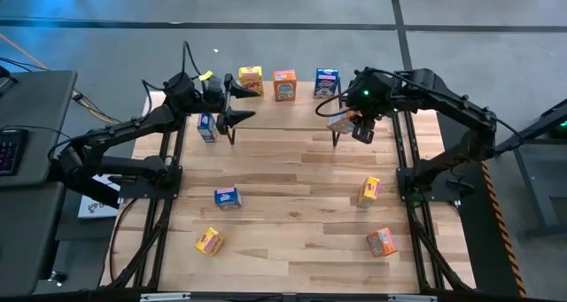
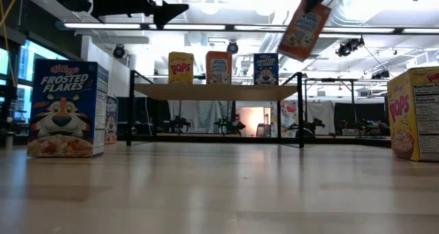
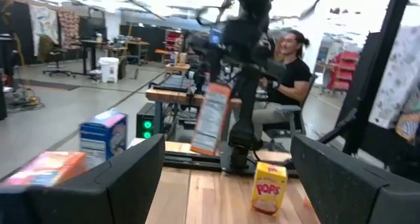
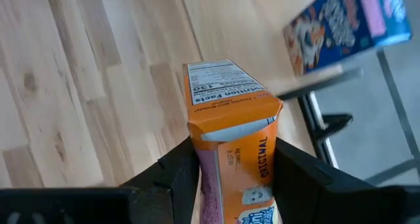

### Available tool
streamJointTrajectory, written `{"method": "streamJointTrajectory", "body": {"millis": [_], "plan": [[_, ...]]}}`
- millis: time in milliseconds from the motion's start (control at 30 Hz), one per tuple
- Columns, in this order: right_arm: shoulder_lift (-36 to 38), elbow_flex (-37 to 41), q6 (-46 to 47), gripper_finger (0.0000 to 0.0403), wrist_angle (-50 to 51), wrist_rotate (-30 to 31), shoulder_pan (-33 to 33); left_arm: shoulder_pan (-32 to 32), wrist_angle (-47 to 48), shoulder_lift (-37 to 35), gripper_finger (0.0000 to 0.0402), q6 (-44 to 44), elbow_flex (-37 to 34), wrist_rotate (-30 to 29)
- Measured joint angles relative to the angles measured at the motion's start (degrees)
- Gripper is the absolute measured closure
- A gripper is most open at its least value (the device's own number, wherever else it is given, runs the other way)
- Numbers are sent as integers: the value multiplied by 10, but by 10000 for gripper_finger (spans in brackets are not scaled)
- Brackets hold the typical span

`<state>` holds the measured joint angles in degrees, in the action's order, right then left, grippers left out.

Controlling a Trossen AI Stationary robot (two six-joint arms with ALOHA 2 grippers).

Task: Stack cereal on shelf
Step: Put the top orange cereal box on the shelf aligned with the other orange cereal box

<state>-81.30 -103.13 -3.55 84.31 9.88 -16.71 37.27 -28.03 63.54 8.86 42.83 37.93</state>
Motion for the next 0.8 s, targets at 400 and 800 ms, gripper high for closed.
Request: {"method": "streamJointTrajectory", "body": {"millis": [400, 800], "plan": [[-50, 0, -58, 247, -57, -9, 0, -84, -1, 66, 80, -81, 0, -120], [-119, 0, -148, 247, -114, -13, 0, -112, -18, 96, 80, -96, 0, -144]]}}
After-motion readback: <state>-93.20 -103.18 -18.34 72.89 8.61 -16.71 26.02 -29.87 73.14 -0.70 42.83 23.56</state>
